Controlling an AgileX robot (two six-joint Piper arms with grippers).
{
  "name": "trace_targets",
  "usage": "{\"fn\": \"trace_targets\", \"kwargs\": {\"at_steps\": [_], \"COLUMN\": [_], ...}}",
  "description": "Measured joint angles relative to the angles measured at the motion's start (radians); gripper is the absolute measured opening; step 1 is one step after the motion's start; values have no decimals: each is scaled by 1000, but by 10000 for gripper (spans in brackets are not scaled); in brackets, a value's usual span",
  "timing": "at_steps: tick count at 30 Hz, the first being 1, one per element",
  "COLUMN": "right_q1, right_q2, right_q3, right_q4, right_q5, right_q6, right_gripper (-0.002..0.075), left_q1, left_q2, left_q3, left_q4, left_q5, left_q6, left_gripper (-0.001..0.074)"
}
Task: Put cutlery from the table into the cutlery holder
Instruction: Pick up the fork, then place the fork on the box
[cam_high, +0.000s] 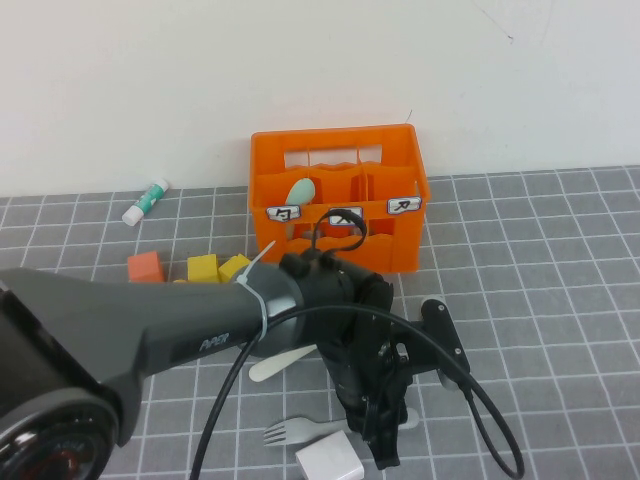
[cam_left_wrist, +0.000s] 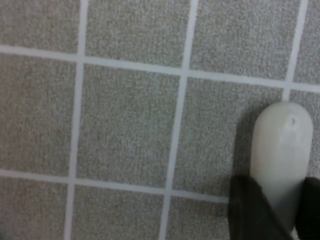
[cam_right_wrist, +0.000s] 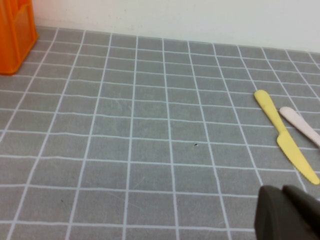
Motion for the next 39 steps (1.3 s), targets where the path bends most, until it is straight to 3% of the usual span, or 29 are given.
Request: {"fn": "trace_targets", "kwargs": {"at_steps": [10,21,29,34,39], "right_q1": [0,0,0,0,0], "right_q2": [0,0,0,0,0], "right_q3": [0,0,0,0,0], "right_q4": [0,0,0,0,0], "right_q5": [0,0,0,0,0], "right_q6": [0,0,0,0,0], "right_gripper": [-3,-3,-3,-3,-3], "left_q1": [0,0,36,118,153], "left_q2": [-68,-455,-645,-668,-636], "left_q3": [2,14,154,260,293], "left_q4": [26,-7,-89,-299,-440], "left_q5": [57,35,-342,-706,-951], "left_q6": [-26,-66,-162,-253,-322], "left_gripper": [165,165,165,165,165]}}
